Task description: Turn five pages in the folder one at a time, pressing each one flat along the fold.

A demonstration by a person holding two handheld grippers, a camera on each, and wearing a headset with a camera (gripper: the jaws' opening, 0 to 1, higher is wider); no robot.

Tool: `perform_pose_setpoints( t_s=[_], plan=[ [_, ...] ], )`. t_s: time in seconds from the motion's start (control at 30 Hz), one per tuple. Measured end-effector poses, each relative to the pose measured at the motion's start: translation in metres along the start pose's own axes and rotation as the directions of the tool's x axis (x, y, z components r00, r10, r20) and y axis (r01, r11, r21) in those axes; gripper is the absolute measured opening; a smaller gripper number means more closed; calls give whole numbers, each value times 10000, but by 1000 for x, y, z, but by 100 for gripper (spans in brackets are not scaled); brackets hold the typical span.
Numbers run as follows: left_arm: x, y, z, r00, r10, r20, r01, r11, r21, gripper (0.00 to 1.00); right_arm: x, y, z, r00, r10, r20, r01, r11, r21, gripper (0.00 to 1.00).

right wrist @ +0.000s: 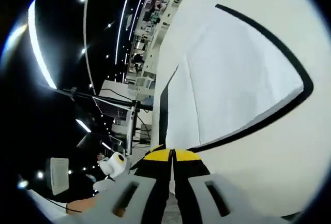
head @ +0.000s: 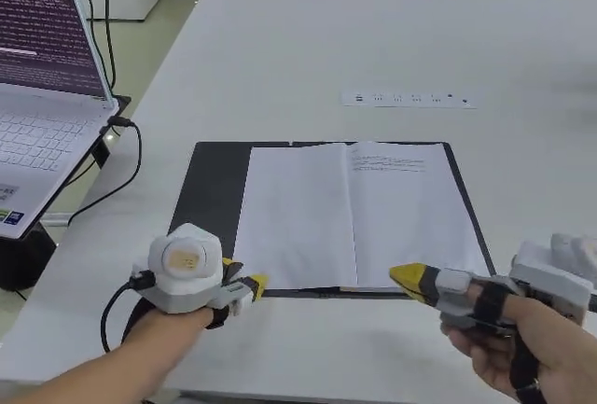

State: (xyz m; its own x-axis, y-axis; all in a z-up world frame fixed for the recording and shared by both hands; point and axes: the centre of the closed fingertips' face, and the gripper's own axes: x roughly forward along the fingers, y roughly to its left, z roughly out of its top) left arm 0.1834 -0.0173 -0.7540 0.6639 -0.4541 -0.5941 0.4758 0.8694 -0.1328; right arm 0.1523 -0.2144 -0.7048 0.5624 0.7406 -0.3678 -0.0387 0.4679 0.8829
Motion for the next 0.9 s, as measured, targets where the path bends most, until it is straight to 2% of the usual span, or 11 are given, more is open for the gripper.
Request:
perform_pose_setpoints(
  t_s=[0.13, 0.23, 0.37, 0.43, 0.53, 0.63, 0.7, 0.77, 0.8, 0.83, 0.9],
  plan=[
    [-16, -2, 15, 9992, 167, 349, -179, 9993, 338, 30, -26, -6, 20, 9954, -544, 794, 622, 9931, -993, 15],
    [-29, -4, 26, 9969, 230, 756, -228, 9997, -35, 35, -42, -5, 25, 9896, -886, 1136, 1082, 9776, -1804, 24],
    [-45, -6, 38, 9922, 348, 1196, -310, 9990, -336, 42, -60, -4, 32, 9761, -1331, 1718, 1775, 9444, -2767, 31],
    [-51, -6, 41, 9899, 438, 1347, -369, 9979, -535, 49, -67, -4, 36, 9665, -1589, 2015, 2197, 9182, -3297, 40],
    [-62, -9, 46, 9855, 561, 1601, -426, 9953, -864, 50, -73, -2, 39, 9590, -1722, 2251, 2514, 8836, -3950, 48],
    [-70, -12, 45, 9837, 722, 1647, -540, 9922, -1124, 56, -82, -7, 43, 9401, -2255, 2556, 3228, 8300, -4549, 51],
    [-74, -13, 44, 9816, 820, 1724, -612, 9905, -1227, 63, -85, -8, 47, 9309, -2312, 2828, 3466, 8034, -4841, 54],
    [-78, -16, 43, 9814, 819, 1734, -563, 9874, -1480, 66, -88, -10, 45, 9292, -2463, 2757, 3580, 7856, -5047, 57],
    [-81, -18, 43, 9805, 863, 1768, -571, 9848, -1640, 67, -91, -12, 43, 9268, -2589, 2720, 3684, 7670, -5253, 57],
    [-83, -19, 43, 9794, 889, 1814, -577, 9837, -1703, 68, -93, -13, 42, 9257, -2637, 2711, 3722, 7623, -5294, 58],
    [-86, -22, 43, 9786, 937, 1833, -614, 9827, -1749, 71, -96, -17, 37, 9261, -2810, 2517, 3762, 7383, -5598, 58]
  ],
)
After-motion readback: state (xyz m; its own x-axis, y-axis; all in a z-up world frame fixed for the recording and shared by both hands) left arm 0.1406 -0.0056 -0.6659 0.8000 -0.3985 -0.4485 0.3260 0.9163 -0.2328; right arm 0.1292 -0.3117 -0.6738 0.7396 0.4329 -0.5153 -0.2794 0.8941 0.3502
